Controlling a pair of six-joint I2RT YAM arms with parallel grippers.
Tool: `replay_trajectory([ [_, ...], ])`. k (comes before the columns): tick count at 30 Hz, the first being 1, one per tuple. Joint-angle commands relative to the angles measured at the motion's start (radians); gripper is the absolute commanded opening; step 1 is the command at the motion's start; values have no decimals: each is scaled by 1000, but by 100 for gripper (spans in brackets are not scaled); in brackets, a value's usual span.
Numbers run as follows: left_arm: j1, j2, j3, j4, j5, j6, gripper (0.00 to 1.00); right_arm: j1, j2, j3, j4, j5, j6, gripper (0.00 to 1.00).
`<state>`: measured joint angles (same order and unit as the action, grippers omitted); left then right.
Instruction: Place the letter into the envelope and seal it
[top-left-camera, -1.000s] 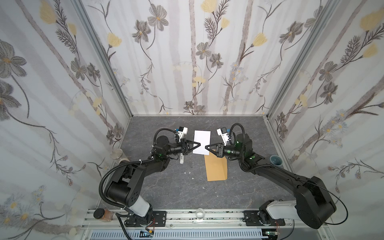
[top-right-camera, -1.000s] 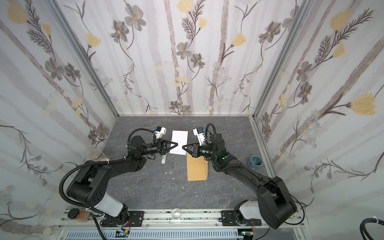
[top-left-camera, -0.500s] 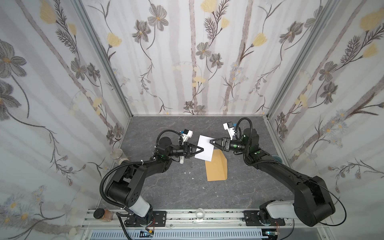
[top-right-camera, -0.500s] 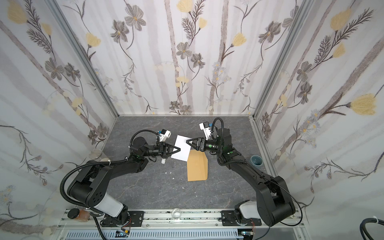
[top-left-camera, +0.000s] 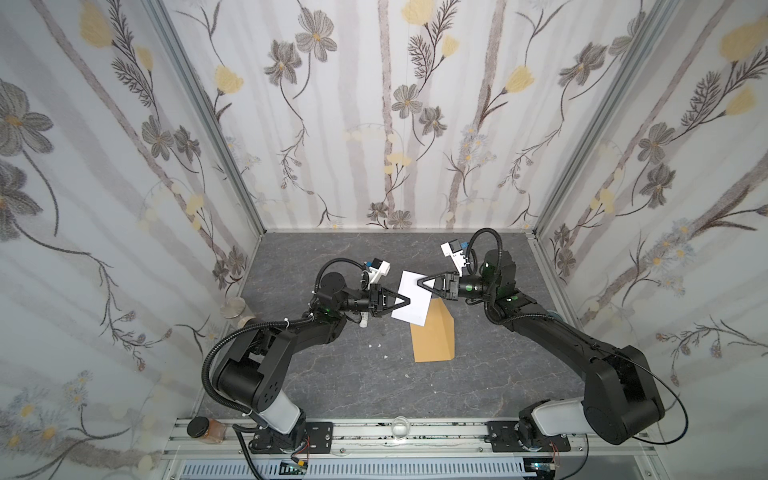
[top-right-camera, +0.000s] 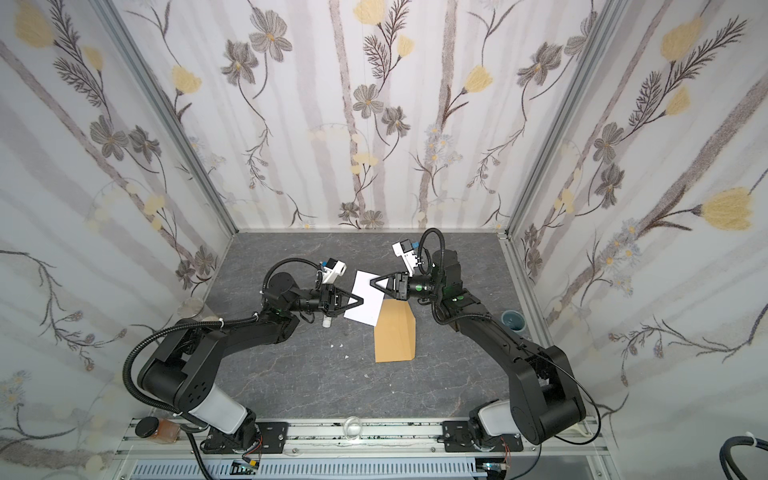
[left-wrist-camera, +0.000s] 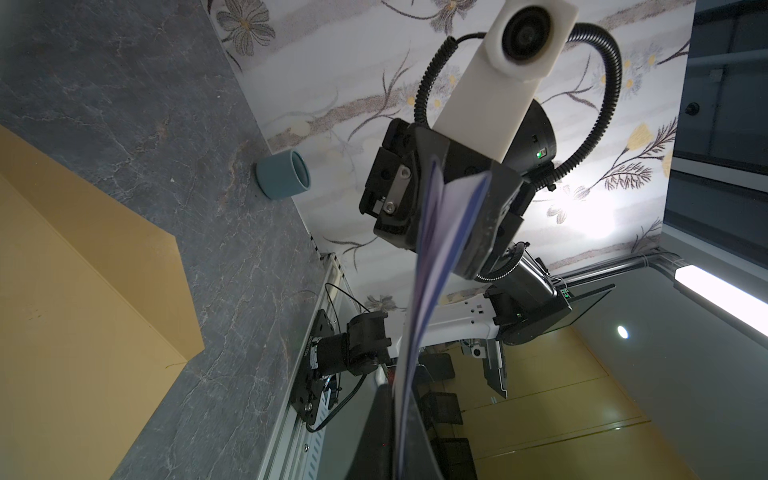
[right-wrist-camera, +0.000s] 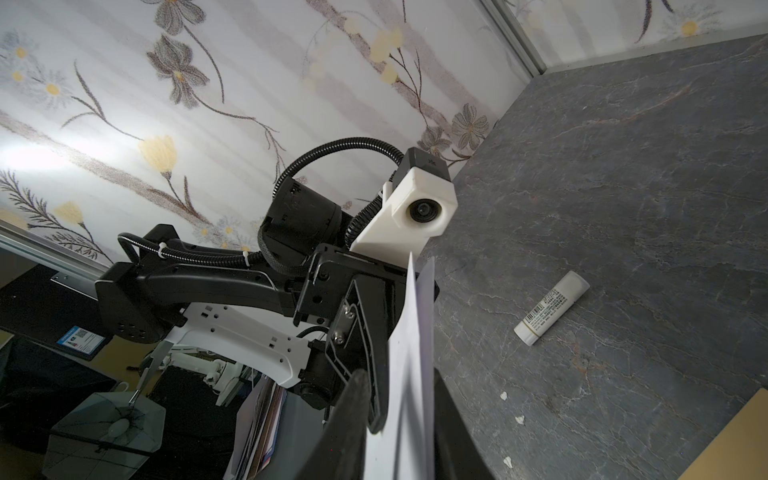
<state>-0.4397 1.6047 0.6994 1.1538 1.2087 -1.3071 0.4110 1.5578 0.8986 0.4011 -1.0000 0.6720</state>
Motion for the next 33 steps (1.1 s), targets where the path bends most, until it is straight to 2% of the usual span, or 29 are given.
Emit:
replay_trajectory([
  [1, -1, 4, 12, 42, 20, -9, 0, -1, 9, 9, 12, -25, -12, 17],
  [3, -2, 6, 14, 41, 19, -10, 0, -1, 10, 10, 11, -24, -12, 3],
  [5, -2, 9, 17, 41, 14, -14, 4, -1, 4, 10, 13, -11, -12, 0],
  [6, 0, 11, 17, 41, 10, -17, 17, -1, 1, 10, 12, -2, -11, 0],
  [7, -2, 10, 20, 41, 5, -15, 39, -1, -4, 9, 14, 8, -10, 0],
  [9, -2, 4, 17, 41, -25, -11, 44, -1, -16, 5, 27, 33, -2, 0],
  [11, 0, -6, 13, 43, -73, -9, 54, -1, -35, -11, 72, 69, 28, 0],
  [14, -1, -28, -9, 48, -165, -8, 59, -3, -58, -43, 143, 133, 83, 0],
  [19, -6, -74, -76, 62, -357, -6, 61, -5, -105, -115, 274, 267, 174, 0],
  [24, -49, -130, -141, 83, -505, 32, 62, -6, -126, -188, 387, 360, 268, 0],
  [27, -86, -140, -164, 90, -555, 51, 62, -6, -120, -220, 484, 376, 340, 0],
  [33, -143, -127, -187, 125, -640, 61, 60, 3, -107, -259, 562, 424, 403, 0],
])
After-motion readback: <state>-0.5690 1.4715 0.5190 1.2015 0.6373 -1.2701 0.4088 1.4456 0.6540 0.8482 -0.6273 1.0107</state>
